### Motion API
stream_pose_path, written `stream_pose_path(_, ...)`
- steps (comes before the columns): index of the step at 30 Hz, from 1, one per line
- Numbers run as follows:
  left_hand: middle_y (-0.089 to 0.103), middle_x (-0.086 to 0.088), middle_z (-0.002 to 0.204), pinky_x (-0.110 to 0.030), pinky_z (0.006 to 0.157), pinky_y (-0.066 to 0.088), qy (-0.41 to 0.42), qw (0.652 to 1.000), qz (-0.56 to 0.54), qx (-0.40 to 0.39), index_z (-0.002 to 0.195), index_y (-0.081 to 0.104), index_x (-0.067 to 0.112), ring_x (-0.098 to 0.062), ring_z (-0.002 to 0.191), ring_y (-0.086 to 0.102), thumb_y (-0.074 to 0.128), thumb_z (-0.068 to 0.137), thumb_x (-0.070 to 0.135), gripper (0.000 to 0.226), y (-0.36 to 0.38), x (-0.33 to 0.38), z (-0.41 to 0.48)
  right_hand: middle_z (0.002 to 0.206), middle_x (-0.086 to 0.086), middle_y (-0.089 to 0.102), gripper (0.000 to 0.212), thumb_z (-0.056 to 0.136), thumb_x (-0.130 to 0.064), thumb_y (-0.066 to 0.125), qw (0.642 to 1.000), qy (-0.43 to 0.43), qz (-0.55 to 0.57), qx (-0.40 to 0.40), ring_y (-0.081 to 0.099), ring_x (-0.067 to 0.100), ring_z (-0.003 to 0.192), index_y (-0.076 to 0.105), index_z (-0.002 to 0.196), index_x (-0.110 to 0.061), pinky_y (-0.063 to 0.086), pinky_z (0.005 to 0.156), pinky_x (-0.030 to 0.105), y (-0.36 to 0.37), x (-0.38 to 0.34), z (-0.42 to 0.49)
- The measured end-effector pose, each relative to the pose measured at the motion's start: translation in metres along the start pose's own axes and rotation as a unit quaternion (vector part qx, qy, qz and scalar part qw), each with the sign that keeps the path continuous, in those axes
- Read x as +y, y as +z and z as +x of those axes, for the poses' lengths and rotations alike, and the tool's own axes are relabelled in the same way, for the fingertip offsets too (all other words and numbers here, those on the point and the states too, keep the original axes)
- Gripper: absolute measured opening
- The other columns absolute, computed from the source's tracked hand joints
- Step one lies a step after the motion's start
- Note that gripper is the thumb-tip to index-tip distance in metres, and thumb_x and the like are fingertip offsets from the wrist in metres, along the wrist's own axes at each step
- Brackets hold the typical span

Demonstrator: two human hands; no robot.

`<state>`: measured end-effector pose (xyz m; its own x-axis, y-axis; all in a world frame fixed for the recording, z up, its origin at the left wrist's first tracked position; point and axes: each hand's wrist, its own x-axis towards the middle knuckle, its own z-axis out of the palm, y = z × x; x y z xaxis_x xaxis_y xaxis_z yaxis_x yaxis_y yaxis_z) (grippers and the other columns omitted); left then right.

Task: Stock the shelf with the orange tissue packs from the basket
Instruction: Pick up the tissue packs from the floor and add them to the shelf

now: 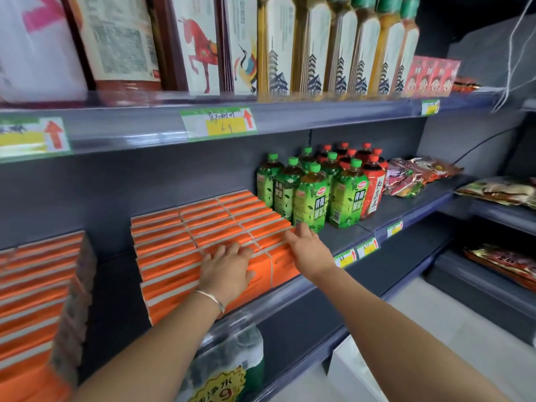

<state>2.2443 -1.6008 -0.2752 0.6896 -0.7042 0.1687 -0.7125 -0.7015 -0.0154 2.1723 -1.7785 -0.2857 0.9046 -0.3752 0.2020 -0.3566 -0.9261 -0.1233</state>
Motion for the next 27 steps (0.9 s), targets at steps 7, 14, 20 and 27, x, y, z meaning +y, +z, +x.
stream_pose_path(7, 0.038, 0.003, 0.143, -0.044, 0.103, 0.031, 0.002, 1.0, -0.001, -0.01, 0.14, 0.029, 0.033, -0.022, 0.131, 0.035, 0.043, 0.095, 0.042, 0.048, -0.002, 0.0, -0.003, 0.12, 0.012, 0.052, 0.047, 0.083, 0.004, 0.048, 0.997, 0.007, -0.028, 0.068, 0.048, 0.036, 0.119, 0.049, 0.127, -0.012, 0.031, 0.105, 0.051, 0.014, -0.006, -0.017)
stream_pose_path(14, 0.04, 0.004, 0.144, -0.039, 0.106, 0.028, -0.032, 0.998, -0.052, 0.013, 0.142, 0.03, 0.034, -0.02, 0.134, 0.036, 0.038, 0.095, 0.047, 0.049, -0.018, -0.02, -0.029, 0.133, 0.009, 0.043, 0.039, 0.097, -0.021, 0.041, 0.999, -0.019, -0.03, 0.038, 0.038, 0.031, 0.129, 0.041, 0.136, -0.016, 0.029, 0.107, 0.044, -0.016, -0.044, -0.026)
stream_pose_path(20, 0.039, -0.002, 0.143, -0.041, 0.108, 0.027, -0.185, 0.966, -0.15, 0.096, 0.142, 0.034, 0.027, -0.023, 0.134, 0.034, 0.043, 0.094, 0.044, 0.051, -0.018, -0.061, -0.063, 0.144, 0.005, 0.04, 0.049, 0.097, -0.04, 0.042, 0.991, -0.131, 0.009, 0.0, 0.034, 0.027, 0.134, 0.038, 0.142, -0.02, 0.026, 0.11, 0.041, -0.008, -0.098, -0.037)
stream_pose_path(27, 0.039, -0.012, 0.142, -0.046, 0.108, 0.036, -0.312, 0.825, -0.452, 0.137, 0.143, 0.031, 0.019, -0.03, 0.131, 0.04, 0.057, 0.083, 0.042, 0.069, 0.013, -0.088, -0.056, 0.159, 0.003, 0.017, 0.062, 0.099, -0.052, 0.027, 0.988, -0.124, 0.017, -0.089, 0.007, 0.021, 0.147, 0.023, 0.15, -0.018, 0.003, 0.118, 0.048, 0.001, -0.125, -0.022)
